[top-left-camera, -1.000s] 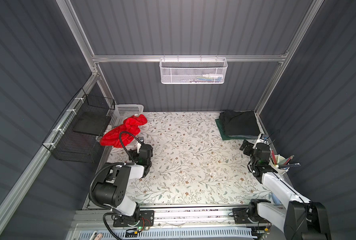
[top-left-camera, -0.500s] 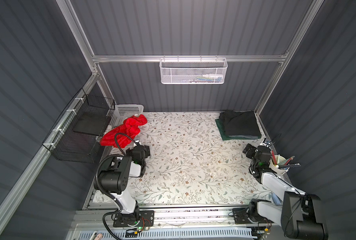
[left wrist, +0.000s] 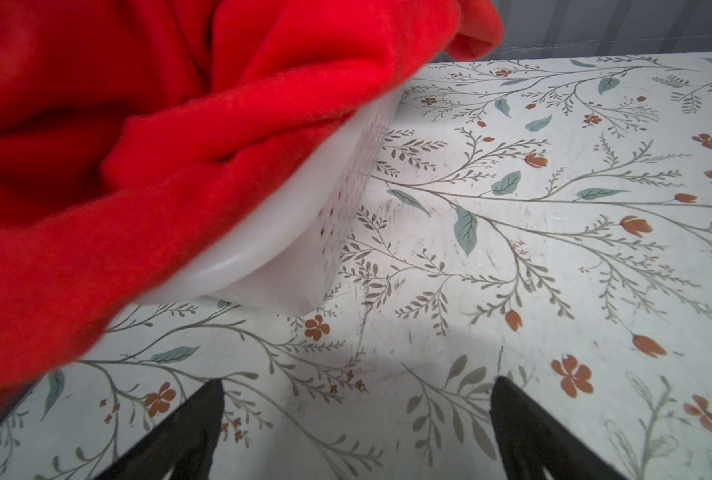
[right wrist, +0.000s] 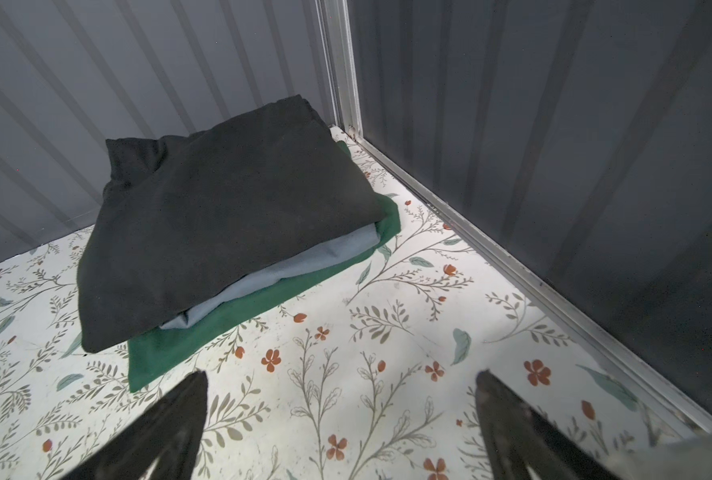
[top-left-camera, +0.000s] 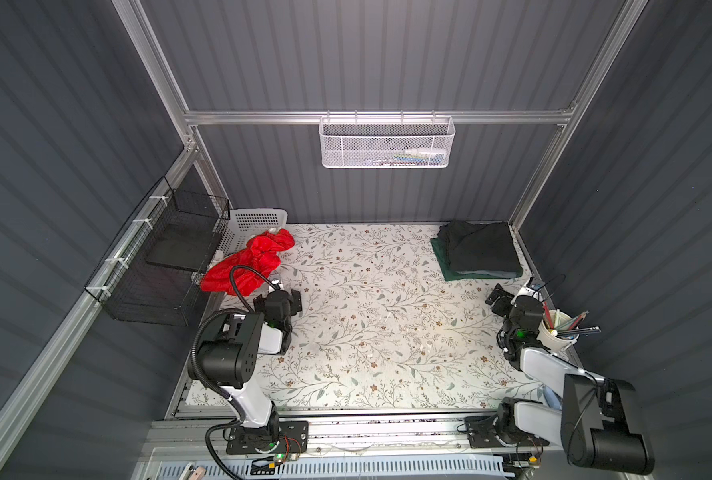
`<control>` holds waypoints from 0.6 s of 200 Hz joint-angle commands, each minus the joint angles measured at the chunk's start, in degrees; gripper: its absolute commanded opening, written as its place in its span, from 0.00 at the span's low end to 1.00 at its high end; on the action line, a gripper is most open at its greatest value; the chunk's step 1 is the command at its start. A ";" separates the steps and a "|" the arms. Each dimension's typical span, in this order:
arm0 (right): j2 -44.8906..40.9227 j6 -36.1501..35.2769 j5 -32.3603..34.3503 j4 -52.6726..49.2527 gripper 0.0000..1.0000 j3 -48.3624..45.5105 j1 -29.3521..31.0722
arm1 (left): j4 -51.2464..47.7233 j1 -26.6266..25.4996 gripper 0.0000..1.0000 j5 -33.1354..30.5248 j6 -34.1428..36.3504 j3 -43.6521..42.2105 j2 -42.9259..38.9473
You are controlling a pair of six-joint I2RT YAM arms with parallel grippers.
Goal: Fold and stack the t-shirts
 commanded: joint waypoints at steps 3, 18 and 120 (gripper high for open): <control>3.18 -1.61 -2.79 9.73 0.99 -1.28 -0.18 | 1.26 0.02 1.00 0.11 -1.00 0.45 0.15; 6.55 -2.38 -3.82 16.06 0.99 -2.33 -0.15 | 1.30 0.02 1.00 0.10 -1.00 0.45 0.15; 12.91 -6.03 -11.69 23.71 0.99 -3.04 0.56 | 1.31 0.02 1.00 0.13 -1.00 0.45 0.11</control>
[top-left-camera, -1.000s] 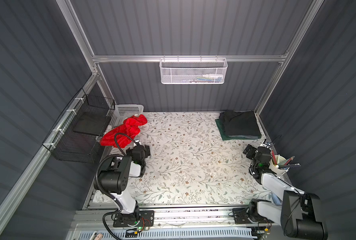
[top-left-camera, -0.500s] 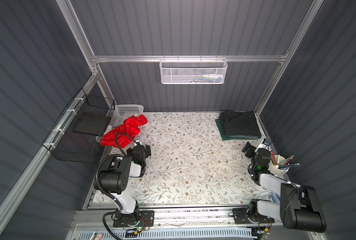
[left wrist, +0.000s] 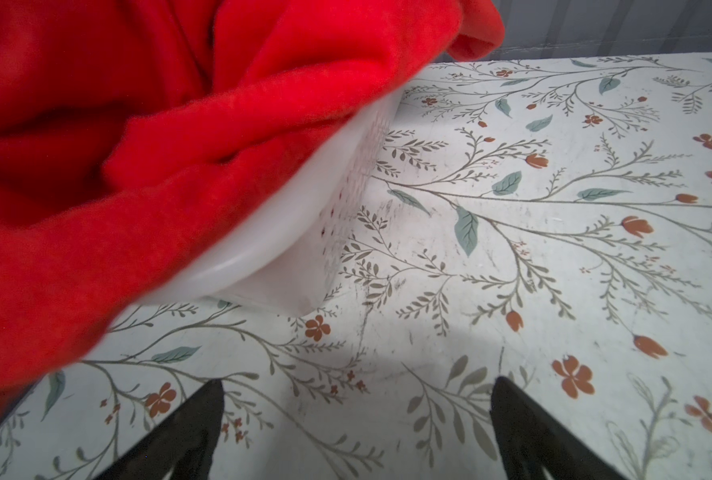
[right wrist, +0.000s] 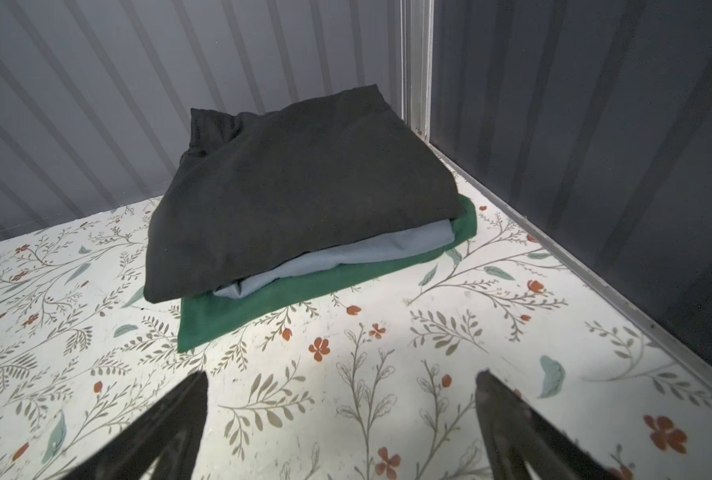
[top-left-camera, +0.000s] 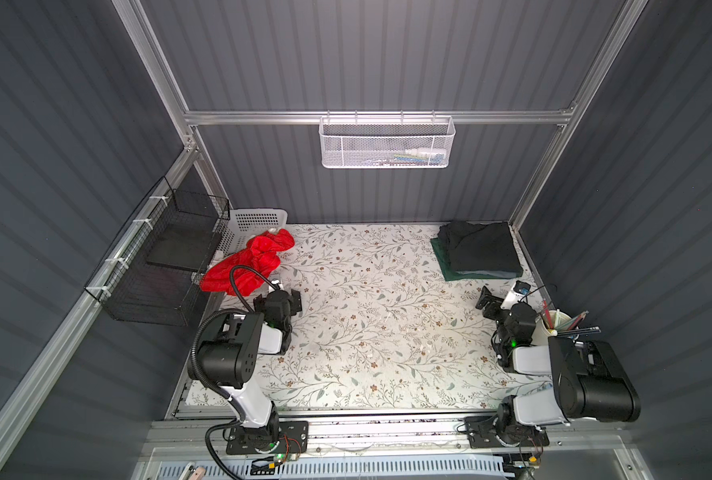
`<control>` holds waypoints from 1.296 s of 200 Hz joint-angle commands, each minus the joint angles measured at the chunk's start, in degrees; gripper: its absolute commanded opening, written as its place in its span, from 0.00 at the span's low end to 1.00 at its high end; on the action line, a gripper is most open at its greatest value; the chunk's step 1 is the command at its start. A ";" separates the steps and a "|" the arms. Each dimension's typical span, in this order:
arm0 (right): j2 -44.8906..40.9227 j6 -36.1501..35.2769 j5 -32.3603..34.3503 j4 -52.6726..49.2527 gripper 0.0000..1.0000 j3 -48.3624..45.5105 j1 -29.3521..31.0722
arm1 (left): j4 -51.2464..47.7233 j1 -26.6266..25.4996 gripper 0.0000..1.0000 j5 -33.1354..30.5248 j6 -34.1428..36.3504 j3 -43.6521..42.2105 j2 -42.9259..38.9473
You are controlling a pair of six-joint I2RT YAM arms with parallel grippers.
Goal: Fold and stack the t-shirts
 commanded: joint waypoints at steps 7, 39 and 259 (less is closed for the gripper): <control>0.96 -2.10 -2.14 2.40 0.99 1.96 0.61 | 1.32 0.02 1.00 0.07 -0.99 0.45 0.17; 0.65 -3.98 -2.11 -5.87 0.99 6.20 2.20 | 1.36 0.02 1.00 0.12 -0.99 0.45 0.17; 0.45 -4.19 -1.81 -4.86 0.99 5.54 2.39 | 1.48 0.02 1.00 0.12 -0.91 0.65 0.29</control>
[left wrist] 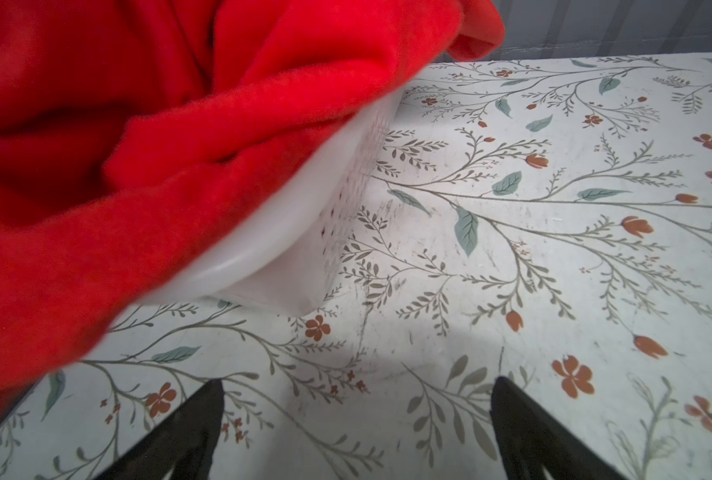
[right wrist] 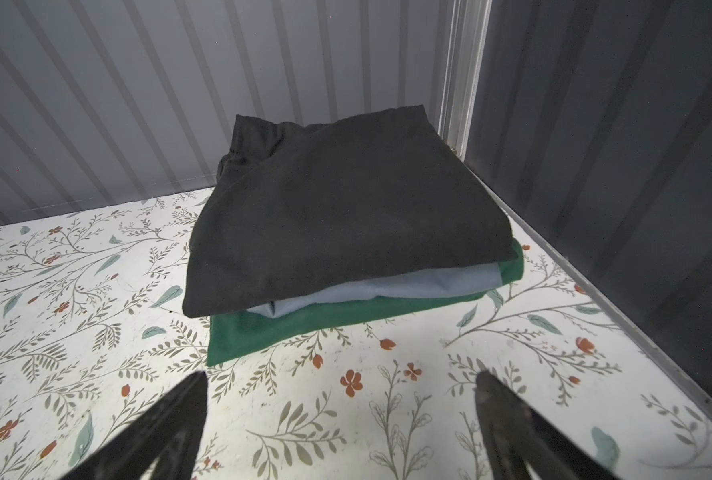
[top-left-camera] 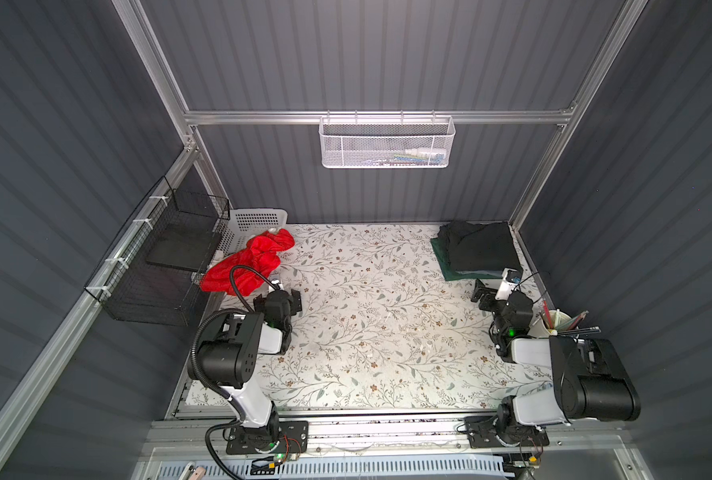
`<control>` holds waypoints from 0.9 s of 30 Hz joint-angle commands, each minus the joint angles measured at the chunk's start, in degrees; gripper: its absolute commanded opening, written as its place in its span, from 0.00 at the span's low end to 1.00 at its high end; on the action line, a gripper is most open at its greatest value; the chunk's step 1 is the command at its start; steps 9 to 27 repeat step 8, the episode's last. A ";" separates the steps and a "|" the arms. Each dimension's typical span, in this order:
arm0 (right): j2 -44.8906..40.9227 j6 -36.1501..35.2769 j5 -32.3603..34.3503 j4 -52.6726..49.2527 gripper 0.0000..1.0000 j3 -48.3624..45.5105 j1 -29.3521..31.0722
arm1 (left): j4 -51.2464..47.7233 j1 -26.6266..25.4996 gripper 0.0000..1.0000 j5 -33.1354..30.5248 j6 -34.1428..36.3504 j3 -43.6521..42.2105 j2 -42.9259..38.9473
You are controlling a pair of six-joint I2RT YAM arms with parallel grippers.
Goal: Fold and stack the t-shirts
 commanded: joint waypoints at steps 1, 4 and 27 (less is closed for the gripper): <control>0.16 -0.56 -0.17 0.12 0.99 -0.14 0.24 | 1.42 0.02 1.00 0.08 -0.87 0.64 0.32; 0.21 -0.58 -0.16 0.02 0.99 0.02 0.28 | 1.28 0.02 1.00 0.12 -1.00 0.72 0.43; 0.17 -0.60 -0.10 0.12 0.99 -0.07 0.27 | 1.17 0.02 1.00 0.08 -0.91 0.61 0.35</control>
